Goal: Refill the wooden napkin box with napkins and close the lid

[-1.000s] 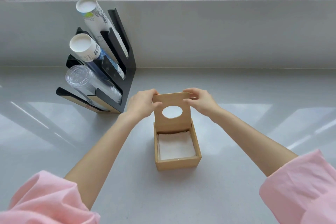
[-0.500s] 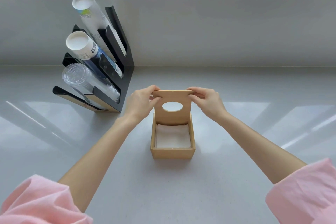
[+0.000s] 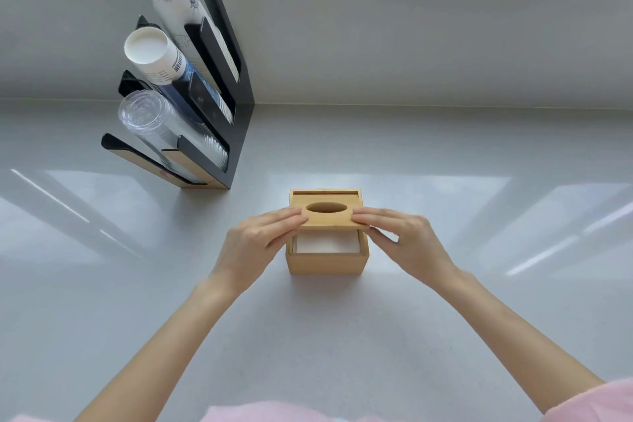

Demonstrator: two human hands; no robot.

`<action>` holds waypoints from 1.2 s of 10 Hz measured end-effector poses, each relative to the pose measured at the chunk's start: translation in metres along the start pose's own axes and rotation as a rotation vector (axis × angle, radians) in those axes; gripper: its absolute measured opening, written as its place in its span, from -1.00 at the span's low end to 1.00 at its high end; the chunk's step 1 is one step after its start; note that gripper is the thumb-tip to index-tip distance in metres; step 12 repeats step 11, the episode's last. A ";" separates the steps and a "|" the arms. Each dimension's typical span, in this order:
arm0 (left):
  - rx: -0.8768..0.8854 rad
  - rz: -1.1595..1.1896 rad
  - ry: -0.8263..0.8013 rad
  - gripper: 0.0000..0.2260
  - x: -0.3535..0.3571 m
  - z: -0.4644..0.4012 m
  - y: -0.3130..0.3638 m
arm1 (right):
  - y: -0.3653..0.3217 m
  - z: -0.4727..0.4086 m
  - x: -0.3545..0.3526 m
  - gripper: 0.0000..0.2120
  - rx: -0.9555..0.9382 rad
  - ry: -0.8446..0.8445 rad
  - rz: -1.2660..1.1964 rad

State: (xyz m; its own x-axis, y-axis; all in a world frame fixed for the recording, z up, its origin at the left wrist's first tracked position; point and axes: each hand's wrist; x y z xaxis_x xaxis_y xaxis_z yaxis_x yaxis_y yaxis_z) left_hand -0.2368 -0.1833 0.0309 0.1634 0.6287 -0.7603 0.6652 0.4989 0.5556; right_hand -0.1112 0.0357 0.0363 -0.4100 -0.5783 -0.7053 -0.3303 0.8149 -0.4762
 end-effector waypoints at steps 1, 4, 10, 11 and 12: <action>0.025 -0.011 -0.019 -0.70 0.005 0.010 -0.006 | 0.000 0.012 0.007 -0.72 -0.021 -0.019 0.038; 0.057 -0.081 -0.068 -0.61 0.024 0.029 -0.019 | -0.002 0.038 0.028 -0.68 0.014 -0.064 0.047; 0.156 -0.160 0.002 -0.63 0.026 0.019 -0.015 | -0.011 0.026 0.021 -0.59 0.090 -0.086 0.091; 0.120 -0.200 0.001 -0.64 0.025 0.016 -0.011 | -0.013 0.021 0.017 -0.51 0.121 -0.157 0.111; 0.120 -0.200 0.001 -0.64 0.025 0.016 -0.011 | -0.013 0.021 0.017 -0.51 0.121 -0.157 0.111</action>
Point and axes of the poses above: each hand's wrist, its own z-axis away from the middle knuckle, its own x-axis out of the palm, y = z × x, and after that the axes turned 13 degrees about -x, right-handed
